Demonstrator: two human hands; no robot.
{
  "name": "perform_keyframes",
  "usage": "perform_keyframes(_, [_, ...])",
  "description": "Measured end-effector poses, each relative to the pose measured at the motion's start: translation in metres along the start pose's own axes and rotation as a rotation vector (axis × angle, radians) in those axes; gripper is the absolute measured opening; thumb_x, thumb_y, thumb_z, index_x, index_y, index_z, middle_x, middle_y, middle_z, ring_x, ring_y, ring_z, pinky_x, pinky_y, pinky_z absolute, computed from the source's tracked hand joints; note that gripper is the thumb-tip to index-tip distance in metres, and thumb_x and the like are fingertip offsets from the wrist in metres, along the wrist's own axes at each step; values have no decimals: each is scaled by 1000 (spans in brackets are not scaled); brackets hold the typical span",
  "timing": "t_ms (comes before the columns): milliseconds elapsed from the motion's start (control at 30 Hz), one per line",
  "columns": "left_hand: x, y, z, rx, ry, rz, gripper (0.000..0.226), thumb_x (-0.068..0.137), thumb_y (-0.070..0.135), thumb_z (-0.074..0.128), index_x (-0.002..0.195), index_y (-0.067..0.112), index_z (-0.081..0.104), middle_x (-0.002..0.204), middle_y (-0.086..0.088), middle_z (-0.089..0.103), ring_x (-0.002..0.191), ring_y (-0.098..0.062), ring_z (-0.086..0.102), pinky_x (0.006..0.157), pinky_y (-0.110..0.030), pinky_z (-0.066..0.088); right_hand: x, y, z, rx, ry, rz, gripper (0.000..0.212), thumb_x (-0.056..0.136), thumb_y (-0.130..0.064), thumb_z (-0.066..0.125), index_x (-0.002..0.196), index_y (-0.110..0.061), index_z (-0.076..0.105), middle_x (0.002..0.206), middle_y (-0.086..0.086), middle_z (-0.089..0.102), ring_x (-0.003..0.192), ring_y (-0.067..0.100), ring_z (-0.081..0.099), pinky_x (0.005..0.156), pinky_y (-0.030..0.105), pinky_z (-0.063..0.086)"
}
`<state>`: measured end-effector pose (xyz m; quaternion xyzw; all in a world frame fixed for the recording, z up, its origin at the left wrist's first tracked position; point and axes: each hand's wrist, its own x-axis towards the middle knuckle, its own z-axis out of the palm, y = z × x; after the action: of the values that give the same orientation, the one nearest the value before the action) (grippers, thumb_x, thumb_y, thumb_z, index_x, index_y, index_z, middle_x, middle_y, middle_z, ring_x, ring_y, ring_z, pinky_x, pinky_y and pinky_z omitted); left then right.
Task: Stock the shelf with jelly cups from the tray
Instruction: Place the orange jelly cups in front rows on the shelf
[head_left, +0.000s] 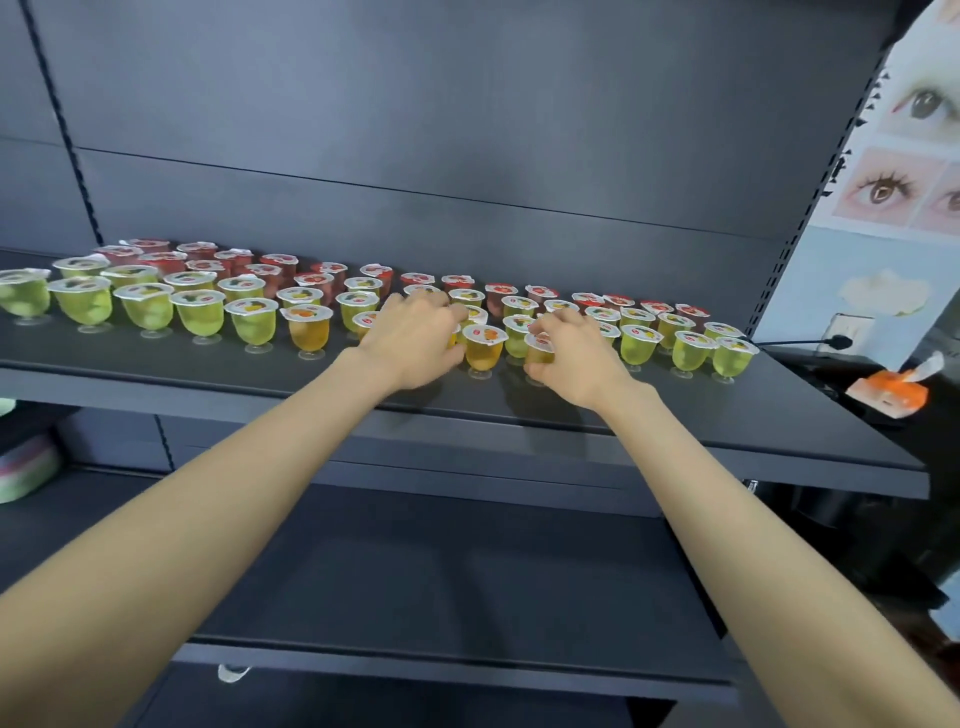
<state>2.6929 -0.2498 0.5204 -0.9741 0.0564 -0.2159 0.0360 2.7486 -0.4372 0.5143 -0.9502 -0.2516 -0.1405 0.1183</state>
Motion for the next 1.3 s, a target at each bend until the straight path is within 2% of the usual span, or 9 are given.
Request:
perform_keyframes(200, [-55, -50, -21, -44, 85, 1, 47, 91, 40, 52, 130, 15, 51, 127, -9, 55, 119, -29, 47, 100, -41, 33, -26, -68, 0, 70, 53, -45, 45, 92, -25, 59, 134, -14, 46, 141, 7, 41, 131, 27, 36, 102, 37, 36])
perform_keyframes(367, [-134, -107, -4, -142, 108, 4, 49, 90, 39, 55, 133, 16, 49, 123, -8, 58, 116, -29, 50, 95, -40, 36, -62, -140, 39, 174, 81, -38, 39, 94, -22, 55, 131, -15, 48, 137, 3, 44, 127, 23, 38, 97, 34, 39])
perform_keyframes(533, [-224, -161, 55, -233, -28, -24, 48, 90, 35, 59, 131, 13, 51, 123, -10, 58, 112, -33, 52, 93, -42, 38, -105, -203, 122, 243, -38, 40, 37, 96, -24, 51, 132, -16, 46, 136, 0, 43, 124, 19, 37, 92, 36, 41])
perform_keyframes(800, [-339, -198, 175, -359, -418, -140, 49, 91, 36, 55, 135, 16, 46, 129, -8, 54, 119, -28, 48, 98, -40, 35, -164, -260, 279, 299, -399, 191, 40, 95, -23, 52, 134, -16, 45, 136, 3, 44, 126, 21, 39, 95, 33, 40])
perform_keyframes(933, [-388, -196, 246, -391, -641, -233, 51, 93, 39, 50, 140, 21, 39, 137, -4, 47, 126, -25, 43, 102, -36, 31, -196, -268, 364, 310, -601, 272, 41, 95, -24, 51, 135, -16, 45, 135, 4, 45, 127, 22, 41, 98, 34, 42])
perform_keyframes(1067, [-438, -188, 331, -417, -839, -296, 51, 94, 40, 45, 141, 23, 34, 138, -2, 44, 126, -23, 42, 102, -33, 32, -234, -262, 459, 318, -784, 310, 40, 95, -25, 51, 134, -15, 46, 134, 5, 45, 126, 24, 43, 99, 36, 42])
perform_keyframes(1300, [-523, -166, 481, -547, -989, -436, 47, 94, 37, 48, 137, 21, 37, 136, -1, 46, 121, -20, 47, 100, -34, 37, -307, -236, 616, 349, -981, 412, 43, 95, -27, 52, 135, -13, 44, 136, 8, 47, 125, 23, 46, 103, 35, 40])
